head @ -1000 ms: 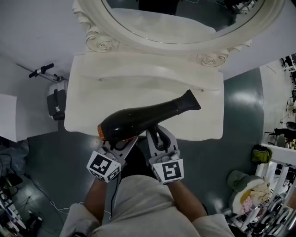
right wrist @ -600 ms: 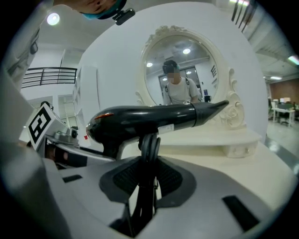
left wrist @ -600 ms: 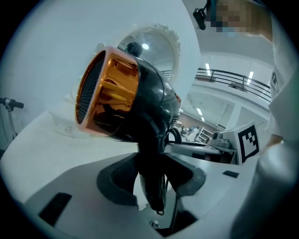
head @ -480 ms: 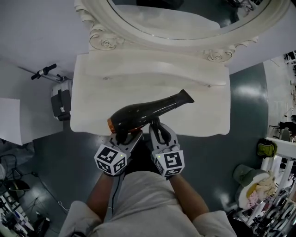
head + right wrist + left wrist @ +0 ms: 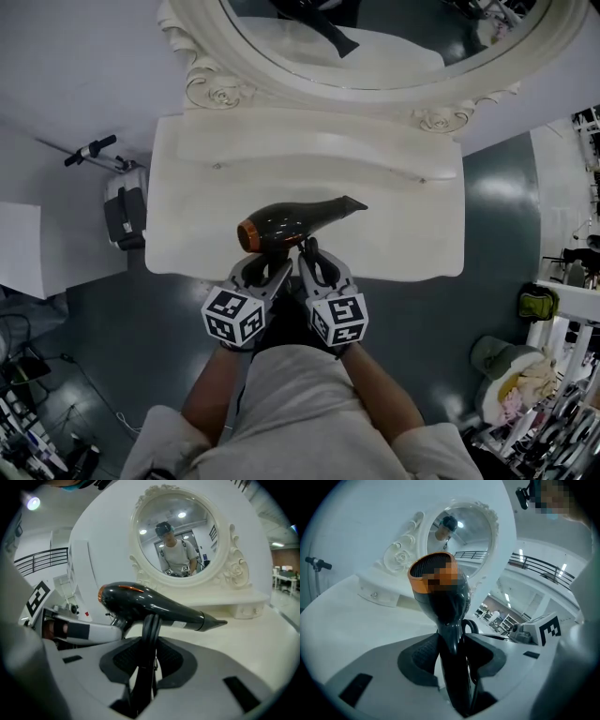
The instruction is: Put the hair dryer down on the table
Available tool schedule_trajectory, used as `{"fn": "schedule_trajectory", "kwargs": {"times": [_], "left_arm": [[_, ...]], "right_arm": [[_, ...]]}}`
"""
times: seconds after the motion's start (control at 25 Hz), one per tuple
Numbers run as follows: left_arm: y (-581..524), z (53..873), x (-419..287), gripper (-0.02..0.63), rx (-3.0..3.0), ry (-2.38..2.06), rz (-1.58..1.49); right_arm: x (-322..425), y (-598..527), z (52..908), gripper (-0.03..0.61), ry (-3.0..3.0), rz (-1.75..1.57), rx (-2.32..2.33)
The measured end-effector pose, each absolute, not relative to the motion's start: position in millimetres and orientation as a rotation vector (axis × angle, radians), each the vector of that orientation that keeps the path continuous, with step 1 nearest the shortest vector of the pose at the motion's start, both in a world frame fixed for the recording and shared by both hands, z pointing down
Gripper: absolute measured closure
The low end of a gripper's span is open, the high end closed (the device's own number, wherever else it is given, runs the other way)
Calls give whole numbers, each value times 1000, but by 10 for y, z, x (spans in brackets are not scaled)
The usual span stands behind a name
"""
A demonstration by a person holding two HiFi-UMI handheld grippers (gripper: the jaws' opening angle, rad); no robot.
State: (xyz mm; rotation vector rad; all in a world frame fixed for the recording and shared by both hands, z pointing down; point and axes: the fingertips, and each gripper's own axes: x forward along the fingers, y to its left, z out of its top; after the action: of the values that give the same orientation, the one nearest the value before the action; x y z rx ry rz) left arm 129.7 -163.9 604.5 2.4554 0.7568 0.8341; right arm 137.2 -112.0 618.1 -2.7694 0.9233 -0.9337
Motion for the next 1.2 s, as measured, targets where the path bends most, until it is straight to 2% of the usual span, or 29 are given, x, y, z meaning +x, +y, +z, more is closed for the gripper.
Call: {"fn": "schedule_trajectory", "kwargs": {"times": [1.2], "left_arm": [[-1966,6425,1710,446,2291,527,907]], "right_arm": [[1813,-1342,6559,482,971,-1140,-2739]]}}
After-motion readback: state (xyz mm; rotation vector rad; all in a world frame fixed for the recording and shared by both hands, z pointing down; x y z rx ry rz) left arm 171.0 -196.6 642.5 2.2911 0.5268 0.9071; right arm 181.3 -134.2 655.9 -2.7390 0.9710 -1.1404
